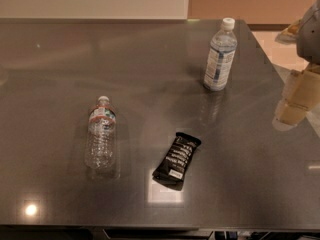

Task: Move blue plastic bottle near water bottle

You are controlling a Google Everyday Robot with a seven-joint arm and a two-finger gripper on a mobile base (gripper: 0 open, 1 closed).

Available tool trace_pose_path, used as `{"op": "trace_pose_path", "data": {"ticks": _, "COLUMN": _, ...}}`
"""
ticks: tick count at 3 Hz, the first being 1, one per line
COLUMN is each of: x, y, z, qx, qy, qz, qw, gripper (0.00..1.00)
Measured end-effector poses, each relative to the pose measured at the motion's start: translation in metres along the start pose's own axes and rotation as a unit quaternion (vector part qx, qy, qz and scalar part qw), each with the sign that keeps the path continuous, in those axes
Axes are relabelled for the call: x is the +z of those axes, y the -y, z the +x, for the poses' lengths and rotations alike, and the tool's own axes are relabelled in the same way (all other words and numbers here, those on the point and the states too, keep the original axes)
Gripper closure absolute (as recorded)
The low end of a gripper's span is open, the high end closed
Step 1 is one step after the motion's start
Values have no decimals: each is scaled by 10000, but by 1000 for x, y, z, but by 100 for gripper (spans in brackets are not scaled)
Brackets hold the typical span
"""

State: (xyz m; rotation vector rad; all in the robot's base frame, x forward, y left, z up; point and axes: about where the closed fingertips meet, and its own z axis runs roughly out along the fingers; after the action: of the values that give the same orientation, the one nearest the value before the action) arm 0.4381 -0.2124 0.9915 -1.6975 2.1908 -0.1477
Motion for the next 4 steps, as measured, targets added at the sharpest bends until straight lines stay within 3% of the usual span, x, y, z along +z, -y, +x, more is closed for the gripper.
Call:
{"op": "trace_pose_path", "data": {"ticks": 1, "x": -1, "y": 2, "z": 0, "qx": 3, "qy": 12, "qz": 8, "qw": 10000, "gripper": 0}}
{"op": "trace_pose_path", "data": {"ticks": 2, "x": 9, "y": 24, "z": 1, "qx": 225, "qy": 218, "qz": -65, "qw": 9995, "gripper": 0}}
{"op": "trace_pose_path", "data": {"ticks": 4, "x": 50, "y": 102, "z": -2, "qx": 752, "qy": 787, "qz": -24, "qw": 9941, "gripper": 0}}
